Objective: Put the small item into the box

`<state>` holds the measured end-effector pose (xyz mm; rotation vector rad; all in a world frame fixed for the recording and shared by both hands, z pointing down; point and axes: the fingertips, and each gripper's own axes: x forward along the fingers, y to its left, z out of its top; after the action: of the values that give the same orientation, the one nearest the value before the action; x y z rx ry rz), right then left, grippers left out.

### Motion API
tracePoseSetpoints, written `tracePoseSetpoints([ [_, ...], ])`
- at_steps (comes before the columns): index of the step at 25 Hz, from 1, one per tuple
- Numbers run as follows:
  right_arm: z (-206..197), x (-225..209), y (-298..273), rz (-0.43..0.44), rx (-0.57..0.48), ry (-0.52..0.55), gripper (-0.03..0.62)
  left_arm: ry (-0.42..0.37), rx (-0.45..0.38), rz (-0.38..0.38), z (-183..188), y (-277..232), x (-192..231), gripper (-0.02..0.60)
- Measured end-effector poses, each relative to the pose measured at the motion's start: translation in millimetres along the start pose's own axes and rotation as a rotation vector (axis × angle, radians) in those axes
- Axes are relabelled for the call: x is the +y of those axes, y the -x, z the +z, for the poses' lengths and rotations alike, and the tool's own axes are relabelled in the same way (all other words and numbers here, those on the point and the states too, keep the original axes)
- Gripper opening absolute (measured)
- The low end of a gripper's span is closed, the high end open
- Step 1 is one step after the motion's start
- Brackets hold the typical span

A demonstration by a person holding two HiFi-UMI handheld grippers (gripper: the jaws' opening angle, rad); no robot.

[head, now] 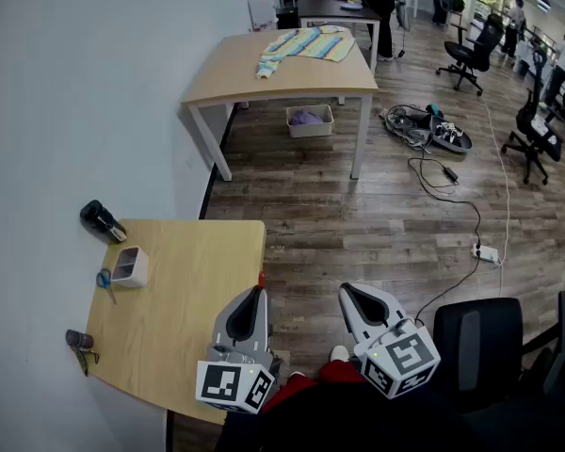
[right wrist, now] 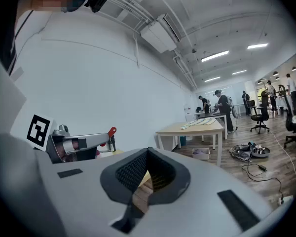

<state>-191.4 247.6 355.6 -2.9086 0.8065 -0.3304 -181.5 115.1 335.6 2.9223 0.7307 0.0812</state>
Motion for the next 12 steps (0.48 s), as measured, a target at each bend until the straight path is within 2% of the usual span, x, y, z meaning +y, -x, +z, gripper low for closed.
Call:
tracePoseSetpoints([
  [4, 3.2, -17.9, 0.9, -0.005, -0.004, 0.008, 0.008, -0.002, 0.007, -0.005, -4.4, -14.7, -11.9, 0.014],
  [12, 15.8, -59.2, -1.3, -0.054, -0.043, 0.032, 0.008, 0.017, 0.001, 0.033, -7.9, -44.1, -4.5, 0.014],
])
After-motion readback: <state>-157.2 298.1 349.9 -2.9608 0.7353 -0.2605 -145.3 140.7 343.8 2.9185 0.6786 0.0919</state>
